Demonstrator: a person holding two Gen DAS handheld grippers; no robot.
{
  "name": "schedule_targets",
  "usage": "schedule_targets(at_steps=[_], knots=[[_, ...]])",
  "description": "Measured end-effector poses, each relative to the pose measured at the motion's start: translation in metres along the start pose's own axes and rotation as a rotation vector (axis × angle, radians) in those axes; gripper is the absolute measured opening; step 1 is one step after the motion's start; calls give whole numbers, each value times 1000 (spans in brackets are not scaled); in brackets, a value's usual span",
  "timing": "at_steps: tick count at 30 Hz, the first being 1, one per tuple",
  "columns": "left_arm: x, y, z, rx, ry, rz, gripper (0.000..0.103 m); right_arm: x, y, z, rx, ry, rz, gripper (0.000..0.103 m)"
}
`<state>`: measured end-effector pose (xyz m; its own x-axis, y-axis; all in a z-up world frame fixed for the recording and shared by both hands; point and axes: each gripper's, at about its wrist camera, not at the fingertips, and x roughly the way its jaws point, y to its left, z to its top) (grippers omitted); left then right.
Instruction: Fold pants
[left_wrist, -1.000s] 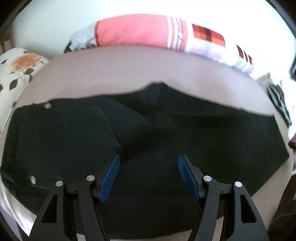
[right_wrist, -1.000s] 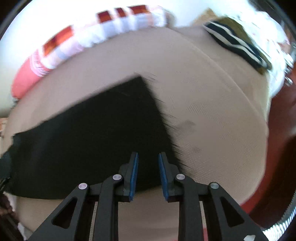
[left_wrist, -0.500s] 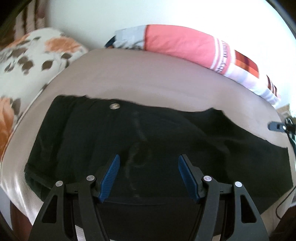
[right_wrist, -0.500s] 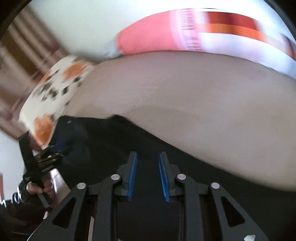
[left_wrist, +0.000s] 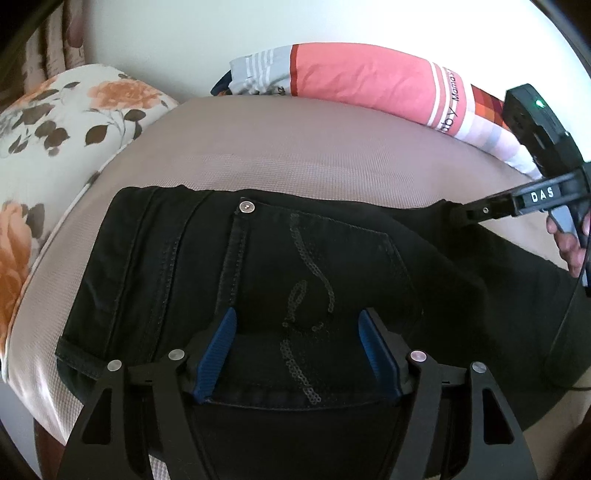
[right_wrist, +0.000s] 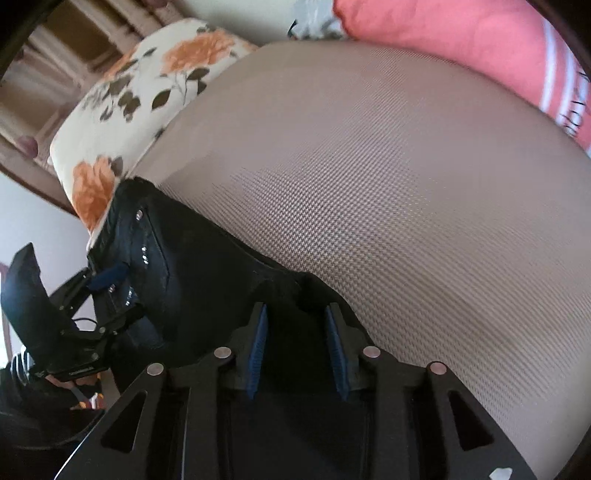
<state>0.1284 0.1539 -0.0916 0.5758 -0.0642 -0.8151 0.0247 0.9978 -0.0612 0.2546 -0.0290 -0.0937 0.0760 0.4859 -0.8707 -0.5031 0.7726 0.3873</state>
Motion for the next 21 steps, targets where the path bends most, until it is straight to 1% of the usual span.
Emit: schedule_targets(at_steps=[1,2,4,5,7,8,12,14,16,18,21], knots=[[0,-1,-1,4,-1,2,70,0,0,1,-4,6,31,23],[0,-1,-1,7,-2,3,70,-3,3,2,-26,-20,29,11],[0,0,-1,4,-4,0,70,-8,8,3,-48,-56,6,8],[0,0,-1,0,-4,-3,70,-11,9,4,-48,-85,-24,7],[0,2,0,-8,-5,-8,70,-9,6,5,-44,-105,-68,5],[0,2,0,-12,-5,-9,70,-4,4,5,-39,-100,-87,5],[-2,-1,4,-6,2,-4,70,7,1,6,-36,-120,-139,6],[-7,-5,8,7,-4,-8,70,2,4,6,-27,-127,-157,16],[-15,-12,16,24,-26,-31,70,-12,8,4,-3,-162,-189,26],[-20,-23,25,57,-47,-51,70,-31,8,-5,22,-209,-208,26],[-21,-45,42,113,-77,-90,70,-60,2,-30,73,-250,-256,26]])
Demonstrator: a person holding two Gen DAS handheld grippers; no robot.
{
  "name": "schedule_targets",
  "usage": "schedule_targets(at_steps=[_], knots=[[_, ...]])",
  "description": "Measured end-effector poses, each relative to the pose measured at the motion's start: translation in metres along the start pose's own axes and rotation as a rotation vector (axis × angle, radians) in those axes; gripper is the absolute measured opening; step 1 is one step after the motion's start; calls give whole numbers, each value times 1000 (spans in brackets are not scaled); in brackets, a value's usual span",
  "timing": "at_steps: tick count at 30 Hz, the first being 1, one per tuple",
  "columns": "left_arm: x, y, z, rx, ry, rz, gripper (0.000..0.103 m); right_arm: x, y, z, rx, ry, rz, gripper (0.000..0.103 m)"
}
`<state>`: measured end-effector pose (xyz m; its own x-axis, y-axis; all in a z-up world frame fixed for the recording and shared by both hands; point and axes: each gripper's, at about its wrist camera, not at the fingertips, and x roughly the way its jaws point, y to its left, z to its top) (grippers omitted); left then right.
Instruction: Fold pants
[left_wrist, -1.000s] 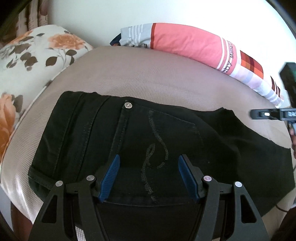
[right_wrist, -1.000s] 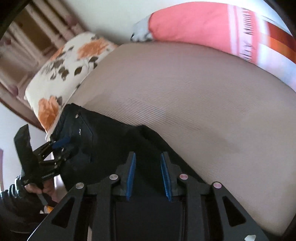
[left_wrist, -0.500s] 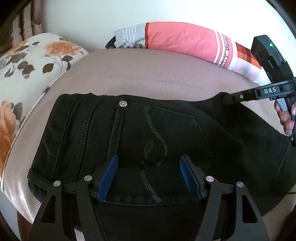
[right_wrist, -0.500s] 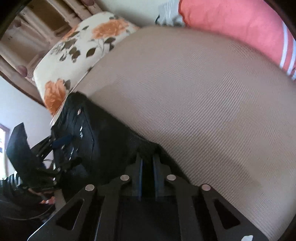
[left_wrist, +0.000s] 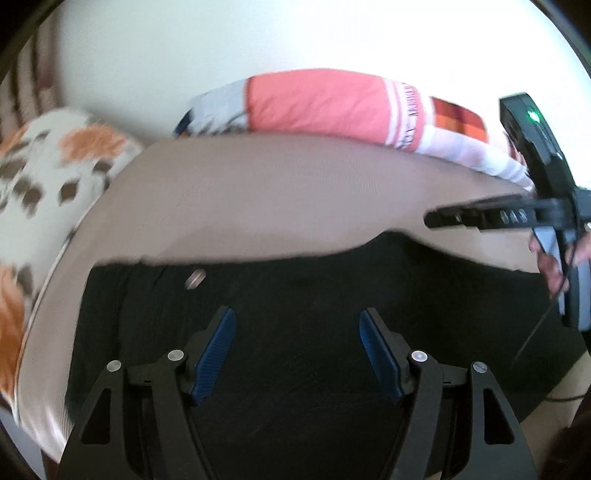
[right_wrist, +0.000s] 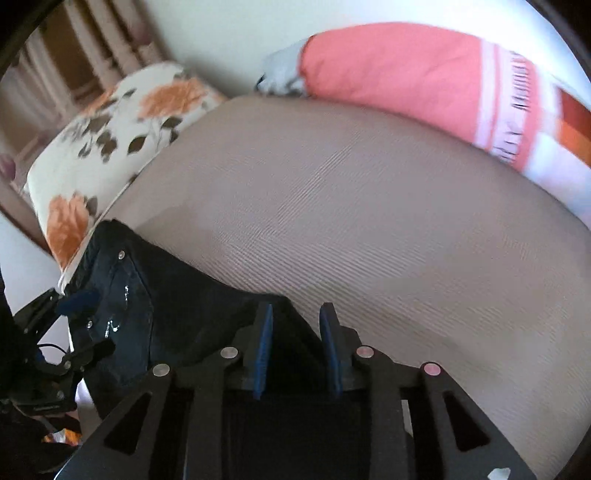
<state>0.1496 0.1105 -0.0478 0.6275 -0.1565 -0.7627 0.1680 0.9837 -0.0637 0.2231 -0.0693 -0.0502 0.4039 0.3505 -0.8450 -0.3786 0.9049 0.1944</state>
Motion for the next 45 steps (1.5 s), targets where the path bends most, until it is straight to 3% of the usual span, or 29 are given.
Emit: schedule_targets(at_steps=[6,10,14,18,31,38,45], knots=[[31,-45,30,59,3,-132,70,-37,-28,-54,81,20,-177,26],[63,-70,42,106,65,-190,70,-48,-47,-89,162,61,-238,26],[88,-80,50,116,112,-191,70,-52,-65,-110,225,75,-271,26],[110,-85,53,121,148,-145,69,-52,-77,-118,254,62,-318,24],[125,-84,57,87,176,-82,69,-48,-87,-122,307,6,-310,24],[93,-76,47,-38,162,-86,69,-50,-93,-127,299,-20,-257,25],[50,-83,9,-72,98,19,69,-67,-94,-127,307,-78,-210,26]])
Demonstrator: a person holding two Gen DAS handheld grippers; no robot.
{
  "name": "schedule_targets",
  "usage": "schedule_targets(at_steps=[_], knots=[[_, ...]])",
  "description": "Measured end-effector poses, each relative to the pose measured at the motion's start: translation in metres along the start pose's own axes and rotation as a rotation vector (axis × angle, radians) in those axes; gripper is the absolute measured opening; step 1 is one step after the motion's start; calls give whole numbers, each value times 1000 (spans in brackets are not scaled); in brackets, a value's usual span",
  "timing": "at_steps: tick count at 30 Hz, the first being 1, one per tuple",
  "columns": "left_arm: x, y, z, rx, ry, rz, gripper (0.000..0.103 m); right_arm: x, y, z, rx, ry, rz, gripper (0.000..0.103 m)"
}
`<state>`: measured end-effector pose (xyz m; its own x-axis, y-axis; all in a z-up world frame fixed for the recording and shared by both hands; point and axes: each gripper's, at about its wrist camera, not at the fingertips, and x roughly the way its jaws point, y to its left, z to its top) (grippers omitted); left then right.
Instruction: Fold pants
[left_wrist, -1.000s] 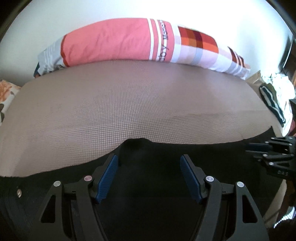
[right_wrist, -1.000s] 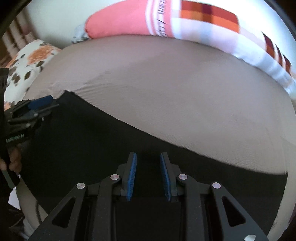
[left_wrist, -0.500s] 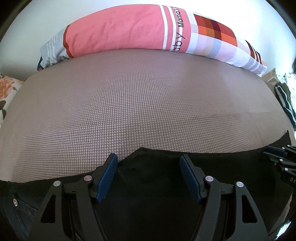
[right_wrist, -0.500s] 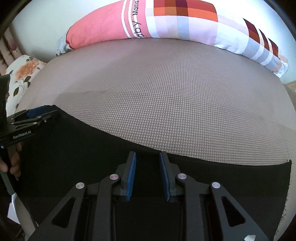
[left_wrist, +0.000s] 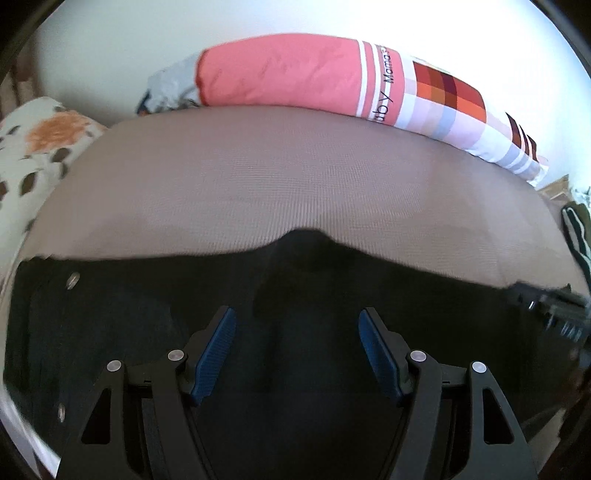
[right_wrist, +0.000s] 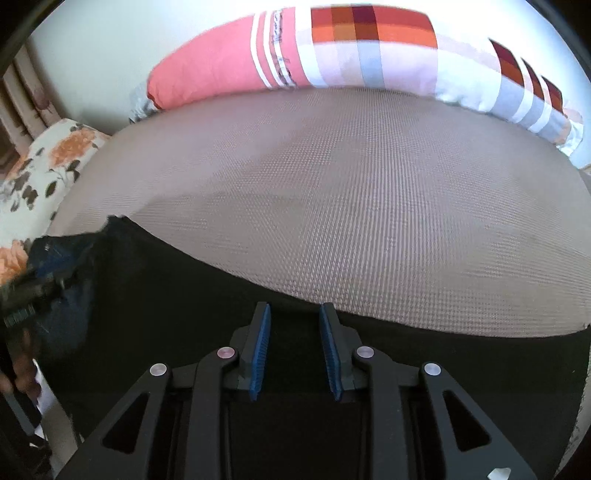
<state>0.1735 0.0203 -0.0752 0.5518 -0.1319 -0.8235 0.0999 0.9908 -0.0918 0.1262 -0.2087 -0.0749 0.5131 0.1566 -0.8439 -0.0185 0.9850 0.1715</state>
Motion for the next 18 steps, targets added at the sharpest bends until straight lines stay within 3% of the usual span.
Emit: schedule_targets(at_steps=[3,8,14,18], knots=[[-11,-5,-18,-7,-17,-13,69,-23,-9,0,47,-52,58,26],[-18,-18,-31,6,0,-36,69,-58,-32,-14,77,-82,73,40],[-17,-31,-44,13,36,-66,70,-88,-83,-51,155,-63,65,40],[-15,-40,-51,39,59,-93,70,-102,-118,-75,236,-43,104,41]])
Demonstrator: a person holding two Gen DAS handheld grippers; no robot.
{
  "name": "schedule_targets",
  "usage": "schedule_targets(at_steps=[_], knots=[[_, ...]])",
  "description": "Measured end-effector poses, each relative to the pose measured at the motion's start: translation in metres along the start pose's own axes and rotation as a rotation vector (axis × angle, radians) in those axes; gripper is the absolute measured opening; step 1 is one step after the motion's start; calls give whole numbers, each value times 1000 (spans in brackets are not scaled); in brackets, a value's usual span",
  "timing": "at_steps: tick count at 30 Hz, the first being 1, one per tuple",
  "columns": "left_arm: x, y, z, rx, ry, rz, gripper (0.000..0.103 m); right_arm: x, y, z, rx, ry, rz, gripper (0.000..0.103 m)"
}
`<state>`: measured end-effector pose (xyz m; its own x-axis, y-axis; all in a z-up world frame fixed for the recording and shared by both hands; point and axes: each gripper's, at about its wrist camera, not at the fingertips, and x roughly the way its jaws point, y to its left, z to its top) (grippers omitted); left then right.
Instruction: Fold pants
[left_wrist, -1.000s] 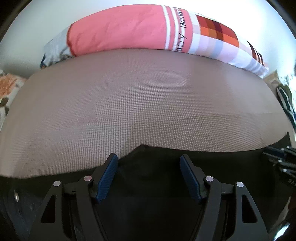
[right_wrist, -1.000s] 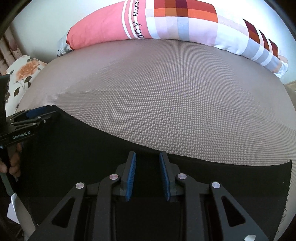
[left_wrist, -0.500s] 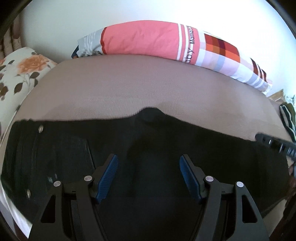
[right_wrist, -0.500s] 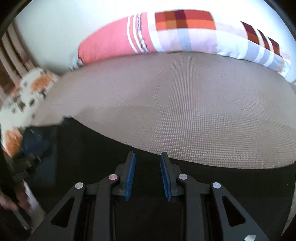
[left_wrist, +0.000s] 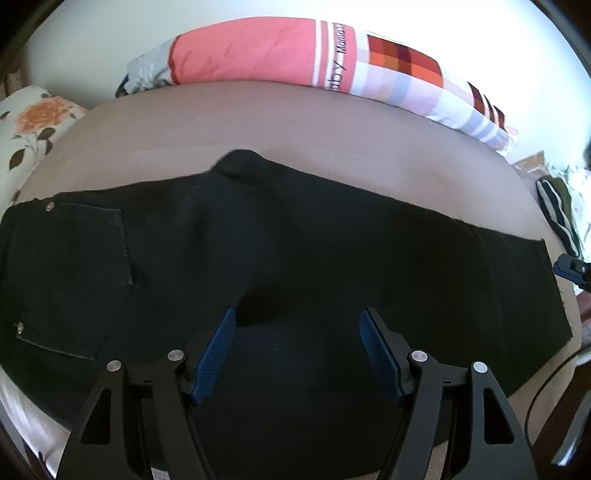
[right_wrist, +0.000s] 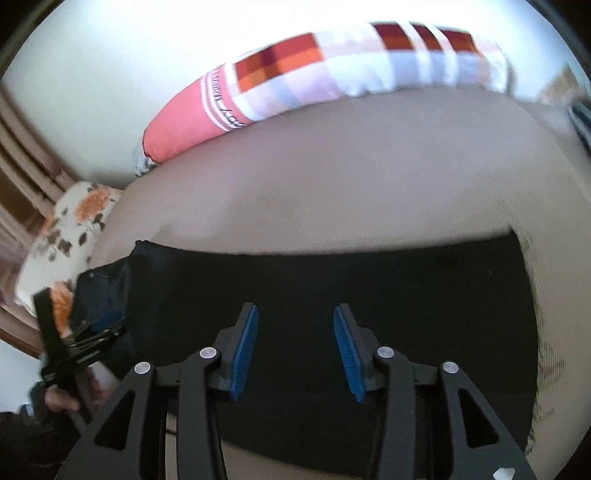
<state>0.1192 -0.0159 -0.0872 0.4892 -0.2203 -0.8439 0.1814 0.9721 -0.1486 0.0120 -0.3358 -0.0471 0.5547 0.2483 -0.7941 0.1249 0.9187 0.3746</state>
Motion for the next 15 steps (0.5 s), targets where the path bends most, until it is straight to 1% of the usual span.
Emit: schedule_targets(at_steps=[3,6,9,12,15], knots=[[-1,-5,0,14,3,-8,70,-17,-32,-7,50,-6,-33,41],[-1,-7,2,27,2,3,70,-32,-69,-9,127,-15,-44,41],[1,-7,3,14,14,-4,70,-41,-102,-11,194,-8,-60,41],[5,-8,5,9,29,-3,70,-44,-130,-14,239,14,-43,41],[7,-10,5,17,33,3,70,-43,-148,-17,269,34,-12,41]])
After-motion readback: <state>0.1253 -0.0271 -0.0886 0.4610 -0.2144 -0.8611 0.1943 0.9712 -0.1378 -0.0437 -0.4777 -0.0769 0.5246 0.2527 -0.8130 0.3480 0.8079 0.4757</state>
